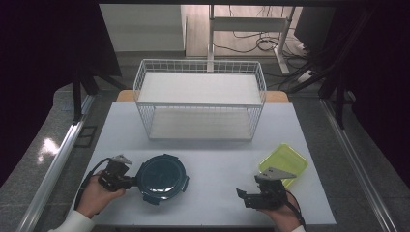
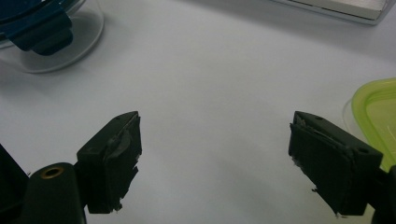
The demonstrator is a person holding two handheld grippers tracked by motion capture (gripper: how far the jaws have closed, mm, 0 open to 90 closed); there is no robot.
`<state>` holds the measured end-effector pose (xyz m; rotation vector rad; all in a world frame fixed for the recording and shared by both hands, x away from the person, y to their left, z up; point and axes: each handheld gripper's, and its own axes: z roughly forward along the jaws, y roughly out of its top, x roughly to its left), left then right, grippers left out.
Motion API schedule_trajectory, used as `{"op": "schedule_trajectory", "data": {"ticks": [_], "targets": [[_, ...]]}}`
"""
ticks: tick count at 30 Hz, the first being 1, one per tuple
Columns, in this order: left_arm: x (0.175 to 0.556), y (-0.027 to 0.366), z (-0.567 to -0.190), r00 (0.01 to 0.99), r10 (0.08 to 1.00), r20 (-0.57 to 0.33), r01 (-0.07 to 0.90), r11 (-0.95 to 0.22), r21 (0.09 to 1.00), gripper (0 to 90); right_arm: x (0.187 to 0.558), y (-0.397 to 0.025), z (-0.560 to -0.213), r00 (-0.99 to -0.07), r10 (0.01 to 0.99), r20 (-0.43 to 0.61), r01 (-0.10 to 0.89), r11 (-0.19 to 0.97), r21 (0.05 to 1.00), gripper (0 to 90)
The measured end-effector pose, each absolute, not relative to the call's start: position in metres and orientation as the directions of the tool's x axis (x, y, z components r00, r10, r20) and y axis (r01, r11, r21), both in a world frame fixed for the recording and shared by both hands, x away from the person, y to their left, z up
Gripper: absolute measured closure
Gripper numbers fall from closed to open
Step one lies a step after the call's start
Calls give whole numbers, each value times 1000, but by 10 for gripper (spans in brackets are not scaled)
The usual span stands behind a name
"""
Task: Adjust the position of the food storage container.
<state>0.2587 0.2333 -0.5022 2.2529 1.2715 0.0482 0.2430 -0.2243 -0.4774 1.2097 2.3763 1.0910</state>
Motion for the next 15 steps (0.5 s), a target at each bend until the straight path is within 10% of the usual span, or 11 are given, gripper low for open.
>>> {"op": "schedule_trajectory", "data": {"ticks": [15], "targets": [[260,198,-503,603,758,-248,755,-444,482,900,244,-228,-474,-611,786,100,578,356,734,172]]}}
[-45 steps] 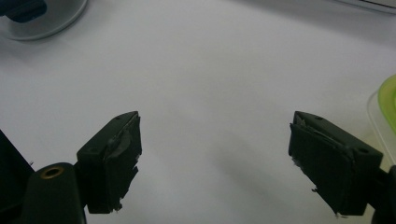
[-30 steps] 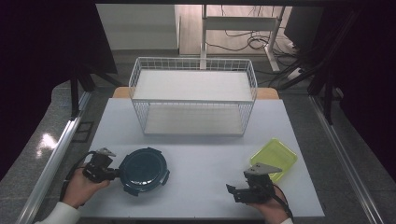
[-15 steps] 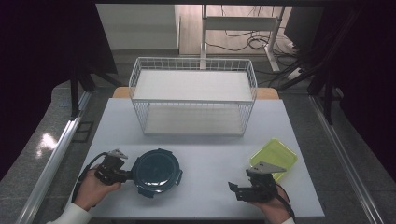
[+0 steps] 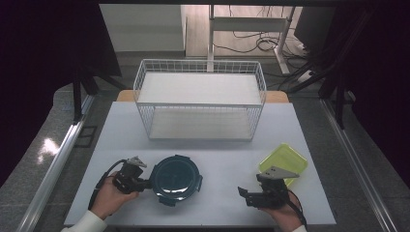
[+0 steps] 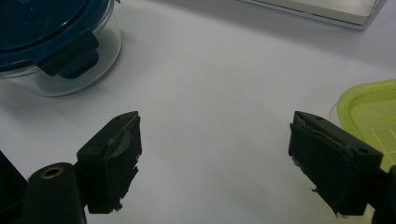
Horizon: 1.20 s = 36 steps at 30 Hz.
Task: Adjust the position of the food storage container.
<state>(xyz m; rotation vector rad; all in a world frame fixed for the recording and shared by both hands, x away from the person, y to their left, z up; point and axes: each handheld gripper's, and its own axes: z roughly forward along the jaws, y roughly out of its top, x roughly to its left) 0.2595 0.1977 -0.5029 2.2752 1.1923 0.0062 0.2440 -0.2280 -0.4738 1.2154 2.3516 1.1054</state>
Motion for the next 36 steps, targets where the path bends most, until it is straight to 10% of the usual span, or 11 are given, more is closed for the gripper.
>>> {"op": "schedule_trajectory", "data": {"ticks": [36], "targets": [[272,121,-507,691,664,-285,701,-519,490,900,247,-233,-472,-593,798,107,584,334,740,172]]}}
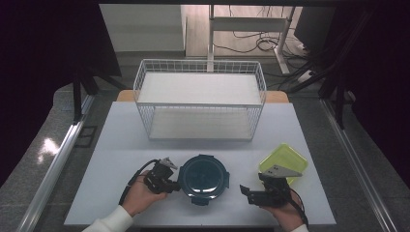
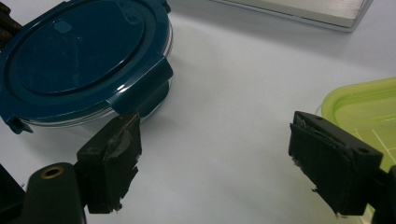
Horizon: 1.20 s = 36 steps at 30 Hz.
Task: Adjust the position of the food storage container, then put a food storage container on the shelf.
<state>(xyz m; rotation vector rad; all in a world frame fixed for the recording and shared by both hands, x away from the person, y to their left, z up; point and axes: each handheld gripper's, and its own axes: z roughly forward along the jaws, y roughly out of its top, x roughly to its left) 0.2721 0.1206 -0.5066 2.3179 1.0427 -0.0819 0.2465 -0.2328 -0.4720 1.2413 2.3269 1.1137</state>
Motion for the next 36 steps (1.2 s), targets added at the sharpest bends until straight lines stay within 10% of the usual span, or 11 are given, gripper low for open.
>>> {"op": "schedule_trajectory", "data": {"ticks": [12,24,36], "targets": [[266,170,-485,574,755,-315,724,-290,625,896,248,-237,-467,-582,802,133,575,291,765,168],[261,178,-478,503,777,-379,729,-145,670,292,253,-239,-462,-594,765,250,601,216,769,151],[261,165,-479,499,753,-429,754,-132,644,168,258,-228,-465,-584,733,350,675,198,711,132]]}}
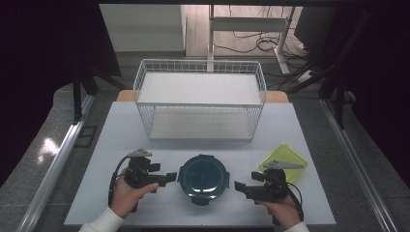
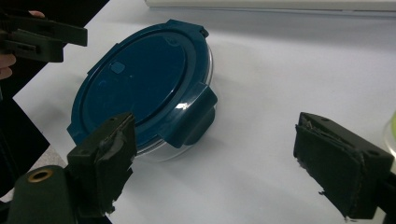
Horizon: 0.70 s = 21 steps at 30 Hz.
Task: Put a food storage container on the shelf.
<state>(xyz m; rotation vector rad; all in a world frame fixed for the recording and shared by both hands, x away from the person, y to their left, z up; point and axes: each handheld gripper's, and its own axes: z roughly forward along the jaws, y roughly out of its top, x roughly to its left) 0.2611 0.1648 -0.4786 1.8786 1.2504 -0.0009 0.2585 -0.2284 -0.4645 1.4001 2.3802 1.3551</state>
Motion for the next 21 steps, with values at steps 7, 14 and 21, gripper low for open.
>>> {"op": "schedule_trajectory", "data": {"ticks": [7,14,21], "targets": [[262,164,-480,496,739,-457,764,-121,633,146,261,-221,-468,-563,734,379,706,189,683,127],[265,161,-482,493,737,-463,772,-125,623,139,264,-215,-473,-551,733,399,726,185,662,123],[267,159,-484,484,723,-492,786,-111,609,135,265,-211,-474,-534,733,422,743,169,647,123]]}}
